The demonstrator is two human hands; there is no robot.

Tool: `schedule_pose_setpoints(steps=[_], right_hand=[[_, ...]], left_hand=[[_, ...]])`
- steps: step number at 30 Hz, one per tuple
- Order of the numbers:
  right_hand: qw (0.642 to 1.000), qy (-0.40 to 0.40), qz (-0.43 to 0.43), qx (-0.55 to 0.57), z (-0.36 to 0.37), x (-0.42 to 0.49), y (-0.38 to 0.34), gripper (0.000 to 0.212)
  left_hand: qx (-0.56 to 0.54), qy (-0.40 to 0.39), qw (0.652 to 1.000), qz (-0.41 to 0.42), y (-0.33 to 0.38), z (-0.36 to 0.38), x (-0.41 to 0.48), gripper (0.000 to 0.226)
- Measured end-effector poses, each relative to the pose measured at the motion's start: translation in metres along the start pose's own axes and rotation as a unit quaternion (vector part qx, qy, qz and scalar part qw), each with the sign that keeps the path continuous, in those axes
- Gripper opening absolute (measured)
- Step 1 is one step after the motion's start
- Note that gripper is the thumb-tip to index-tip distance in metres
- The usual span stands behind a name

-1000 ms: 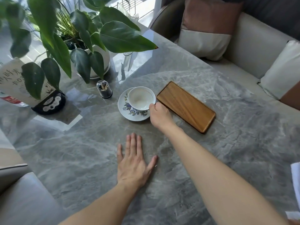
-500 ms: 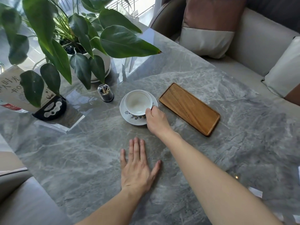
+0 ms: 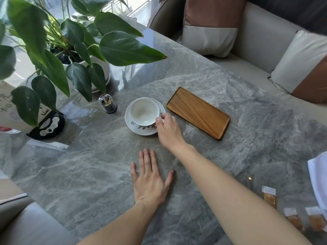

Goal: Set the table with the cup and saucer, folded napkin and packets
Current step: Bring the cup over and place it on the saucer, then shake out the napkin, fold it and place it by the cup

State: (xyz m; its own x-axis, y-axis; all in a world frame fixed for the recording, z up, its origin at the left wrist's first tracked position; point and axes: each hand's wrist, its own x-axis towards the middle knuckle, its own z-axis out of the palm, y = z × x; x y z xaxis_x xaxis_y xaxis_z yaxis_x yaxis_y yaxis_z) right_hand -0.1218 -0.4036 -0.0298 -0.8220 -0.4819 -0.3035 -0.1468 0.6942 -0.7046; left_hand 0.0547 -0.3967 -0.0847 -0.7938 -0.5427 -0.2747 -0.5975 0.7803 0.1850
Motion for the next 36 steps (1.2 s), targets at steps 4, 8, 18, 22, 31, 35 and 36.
schedule_pose_setpoints(steps=[4, 8, 18, 22, 31, 35, 36], right_hand=[[0.999, 0.027, 0.006, -0.022, -0.014, -0.024, 0.015, 0.037], [0.996, 0.047, 0.067, -0.037, -0.038, -0.064, 0.044, 0.040], [0.968, 0.164, 0.187, -0.020, -0.102, -0.183, 0.138, 0.033], [0.945, 0.238, 0.222, -0.023, -0.139, -0.234, 0.188, 0.025], [0.906, 0.325, 0.265, -0.052, -0.254, -0.345, 0.324, 0.013], [0.915, 0.285, 0.275, -0.071, -0.300, -0.366, 0.379, 0.018], [0.921, 0.269, 0.271, -0.077, -0.308, -0.367, 0.390, 0.023]], left_hand=[[-0.008, -0.009, 1.000, 0.000, -0.001, -0.002, 0.001, 0.096], [-0.019, -0.023, 1.000, 0.003, -0.004, -0.007, -0.001, 0.099], [-0.021, -0.051, 0.997, 0.057, 0.037, -0.053, -0.007, 0.083], [-0.027, -0.059, 0.988, 0.138, 0.089, -0.053, -0.033, 0.062], [-0.057, -0.120, 0.964, 0.231, 0.233, -0.017, -0.115, 0.047], [-0.075, -0.129, 0.953, 0.265, 0.289, 0.001, -0.143, 0.046], [-0.082, -0.130, 0.949, 0.275, 0.301, 0.004, -0.149, 0.043]])
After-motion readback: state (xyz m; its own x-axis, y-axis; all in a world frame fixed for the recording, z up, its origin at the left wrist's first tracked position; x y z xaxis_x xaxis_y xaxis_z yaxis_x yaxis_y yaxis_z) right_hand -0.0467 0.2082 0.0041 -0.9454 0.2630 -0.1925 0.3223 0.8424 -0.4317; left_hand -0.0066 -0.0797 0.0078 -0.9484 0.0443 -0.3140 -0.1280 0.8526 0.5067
